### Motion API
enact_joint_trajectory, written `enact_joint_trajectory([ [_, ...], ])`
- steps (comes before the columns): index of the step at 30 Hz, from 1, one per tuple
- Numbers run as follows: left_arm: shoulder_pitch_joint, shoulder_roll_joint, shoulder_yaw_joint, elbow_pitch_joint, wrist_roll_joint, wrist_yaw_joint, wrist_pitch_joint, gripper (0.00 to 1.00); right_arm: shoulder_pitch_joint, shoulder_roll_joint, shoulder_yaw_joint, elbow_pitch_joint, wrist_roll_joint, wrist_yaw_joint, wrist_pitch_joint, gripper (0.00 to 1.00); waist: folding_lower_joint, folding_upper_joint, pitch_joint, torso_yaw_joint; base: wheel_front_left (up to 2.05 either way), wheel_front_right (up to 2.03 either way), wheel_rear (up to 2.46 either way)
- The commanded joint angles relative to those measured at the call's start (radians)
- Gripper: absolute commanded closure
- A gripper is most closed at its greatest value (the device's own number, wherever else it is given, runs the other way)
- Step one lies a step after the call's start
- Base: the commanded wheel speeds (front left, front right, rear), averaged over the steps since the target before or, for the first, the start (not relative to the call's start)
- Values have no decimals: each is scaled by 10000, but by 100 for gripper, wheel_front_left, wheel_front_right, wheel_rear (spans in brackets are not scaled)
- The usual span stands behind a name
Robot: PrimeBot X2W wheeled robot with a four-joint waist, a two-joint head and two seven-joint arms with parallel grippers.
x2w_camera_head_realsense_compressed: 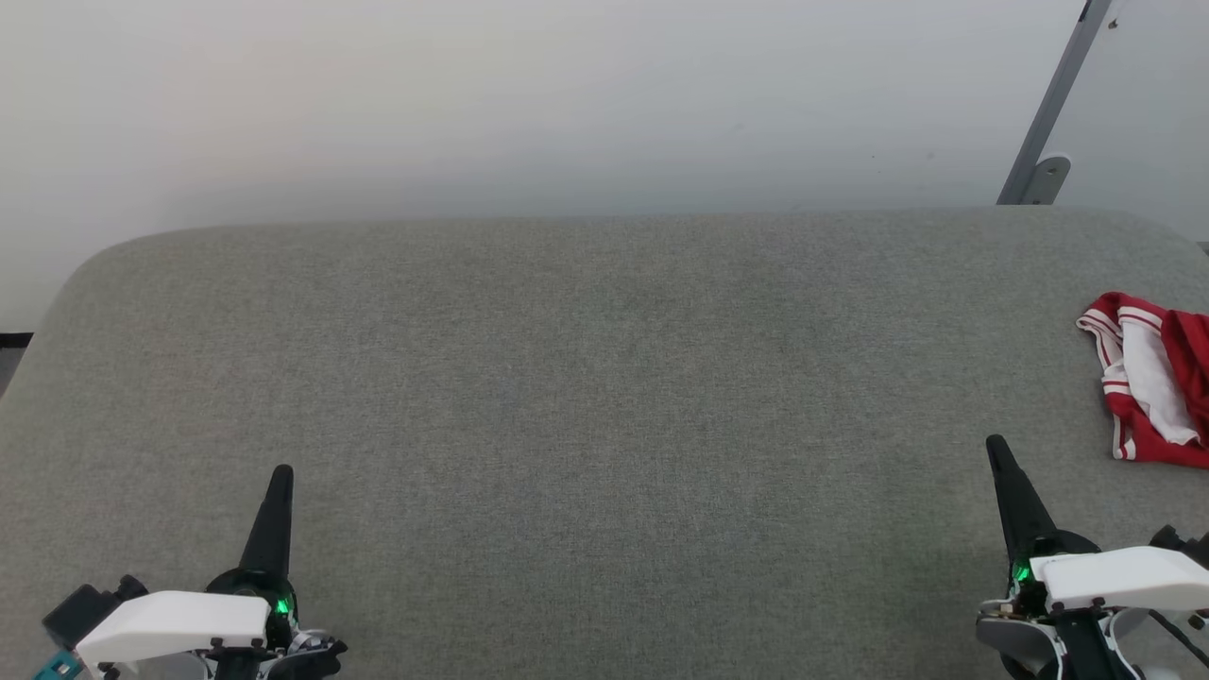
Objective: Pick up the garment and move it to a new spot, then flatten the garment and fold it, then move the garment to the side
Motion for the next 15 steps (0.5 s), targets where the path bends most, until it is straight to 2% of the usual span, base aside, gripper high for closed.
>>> enact_joint_trajectory([
  [1,-246,8,43,-15,-174,-24,80,100,-167,35,-26,-6,213,-2,69,100,0,-1,7,-2,0,0,0],
  [15,-486,-130,95,133,-1107,-26,363,100,-335,69,-81,57,1216,-2,306,100,0,-1,80,-15,0,0,0],
])
